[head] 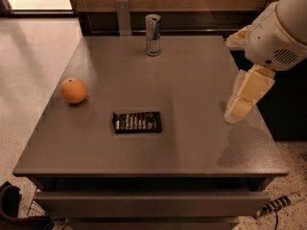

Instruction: Pick orange

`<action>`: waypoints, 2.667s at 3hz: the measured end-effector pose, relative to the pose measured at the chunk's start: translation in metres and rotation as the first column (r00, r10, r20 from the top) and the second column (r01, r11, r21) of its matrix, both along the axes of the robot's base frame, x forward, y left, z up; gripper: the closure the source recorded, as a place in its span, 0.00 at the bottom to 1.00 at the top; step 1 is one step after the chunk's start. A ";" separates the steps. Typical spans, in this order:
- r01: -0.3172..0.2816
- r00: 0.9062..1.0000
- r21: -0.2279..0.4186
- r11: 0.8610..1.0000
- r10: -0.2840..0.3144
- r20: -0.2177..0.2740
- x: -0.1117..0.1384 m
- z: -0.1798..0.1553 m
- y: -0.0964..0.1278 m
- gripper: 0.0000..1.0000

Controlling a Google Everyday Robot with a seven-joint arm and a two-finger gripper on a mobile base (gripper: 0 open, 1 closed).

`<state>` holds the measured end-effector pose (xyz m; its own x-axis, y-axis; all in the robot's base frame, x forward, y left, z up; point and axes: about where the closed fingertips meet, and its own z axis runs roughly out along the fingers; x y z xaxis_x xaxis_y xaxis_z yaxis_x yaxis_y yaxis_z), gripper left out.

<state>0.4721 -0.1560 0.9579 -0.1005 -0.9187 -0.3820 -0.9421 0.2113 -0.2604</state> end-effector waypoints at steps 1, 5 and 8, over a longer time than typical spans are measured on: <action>-0.069 0.998 0.119 0.990 0.070 0.001 0.020 -0.018 0.044 0.00; -0.018 0.996 0.388 0.922 0.051 -0.074 0.053 -0.046 0.170 0.00; -0.115 0.993 0.572 0.812 0.117 0.034 0.119 -0.063 0.240 0.00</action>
Offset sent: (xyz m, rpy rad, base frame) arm 0.0679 0.1483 -0.0466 0.4694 0.0504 0.1457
